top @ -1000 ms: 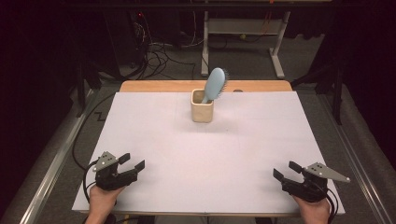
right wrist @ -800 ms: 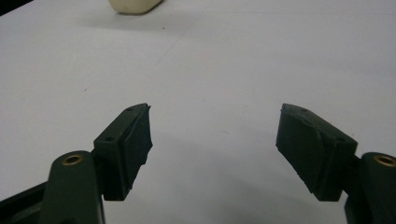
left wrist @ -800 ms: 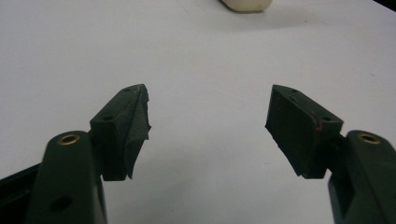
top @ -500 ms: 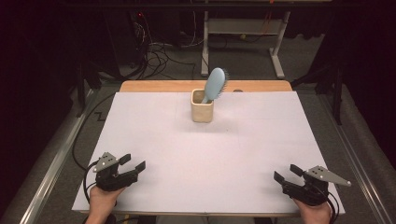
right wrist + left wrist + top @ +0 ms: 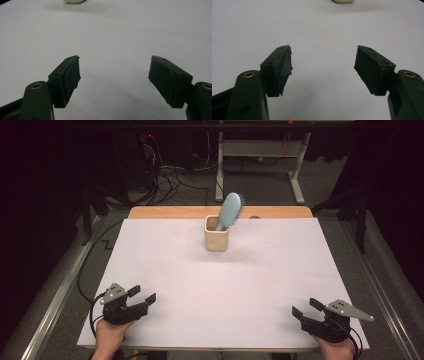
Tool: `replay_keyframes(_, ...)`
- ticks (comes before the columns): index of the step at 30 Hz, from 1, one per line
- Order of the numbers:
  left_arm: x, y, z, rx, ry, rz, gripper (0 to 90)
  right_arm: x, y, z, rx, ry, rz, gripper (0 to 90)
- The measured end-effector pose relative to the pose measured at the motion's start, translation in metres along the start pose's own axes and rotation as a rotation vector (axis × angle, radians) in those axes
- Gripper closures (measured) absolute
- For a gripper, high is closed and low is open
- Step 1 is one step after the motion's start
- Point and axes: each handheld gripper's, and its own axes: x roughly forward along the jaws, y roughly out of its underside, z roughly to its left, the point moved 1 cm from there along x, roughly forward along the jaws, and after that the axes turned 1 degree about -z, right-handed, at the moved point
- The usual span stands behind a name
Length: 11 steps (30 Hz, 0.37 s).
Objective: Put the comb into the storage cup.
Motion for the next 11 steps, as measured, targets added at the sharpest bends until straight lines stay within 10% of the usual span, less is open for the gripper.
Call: replay_keyframes(11,0.0004,-0.0001,-0.0001,0.003,-0.003,0.007,30.8,-0.0011,-0.0006,-0.0016,0.012,-0.007,-0.017,25.5)
